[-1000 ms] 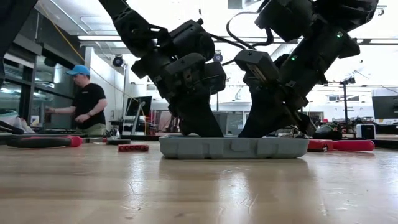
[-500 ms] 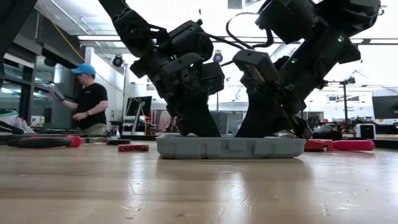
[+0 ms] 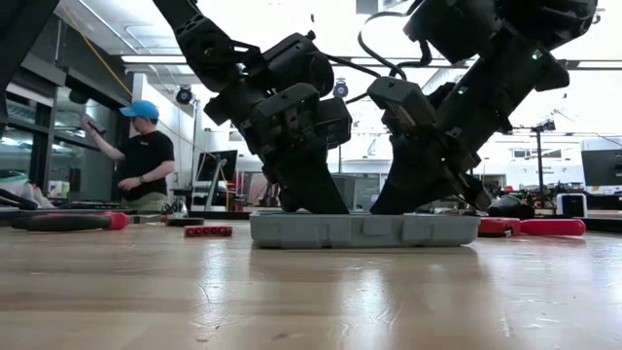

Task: Prefit tool cases
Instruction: Put the left orange terminal block into the gray prefit tool case

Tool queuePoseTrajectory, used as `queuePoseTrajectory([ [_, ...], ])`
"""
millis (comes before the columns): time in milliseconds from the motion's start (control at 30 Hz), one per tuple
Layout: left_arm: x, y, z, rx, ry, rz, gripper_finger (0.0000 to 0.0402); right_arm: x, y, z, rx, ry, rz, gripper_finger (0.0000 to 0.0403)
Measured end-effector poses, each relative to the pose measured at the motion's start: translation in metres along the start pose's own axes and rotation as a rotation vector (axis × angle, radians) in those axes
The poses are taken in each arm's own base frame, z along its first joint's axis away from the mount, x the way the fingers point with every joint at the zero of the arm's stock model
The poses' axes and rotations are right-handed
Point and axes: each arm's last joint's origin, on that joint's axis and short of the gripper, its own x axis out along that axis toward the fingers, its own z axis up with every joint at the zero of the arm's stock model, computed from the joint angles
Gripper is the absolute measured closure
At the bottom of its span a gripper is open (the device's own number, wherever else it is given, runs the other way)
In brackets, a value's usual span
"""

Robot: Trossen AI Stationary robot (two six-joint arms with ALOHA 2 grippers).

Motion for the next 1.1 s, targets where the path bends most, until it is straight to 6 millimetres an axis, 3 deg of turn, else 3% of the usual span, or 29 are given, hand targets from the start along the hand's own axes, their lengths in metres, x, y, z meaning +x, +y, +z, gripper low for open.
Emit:
queuePoseTrajectory([
  [533, 0.000, 0.000, 0.000, -0.001, 0.000, -0.004, 0.0369, 0.020, -0.010, -0.006, 0.025, 0.063, -0.049, 0.0403],
  [833, -0.001, 0.002, 0.001, -0.014, -0.003, -0.032, 0.0369, 0.017, -0.009, -0.001, 0.039, 0.062, -0.005, 0.0403],
  [1000, -0.016, 0.006, 0.006, -0.077, -0.006, -0.081, 0.0369, 0.004, -0.003, 0.008, 0.037, 0.007, 0.036, 0.0403],
  [1100, -0.040, 0.001, 0.019, -0.056, -0.070, -0.088, 0.0369, 0.003, 0.003, 0.012, 0.057, -0.044, 0.117, 0.0403],
])
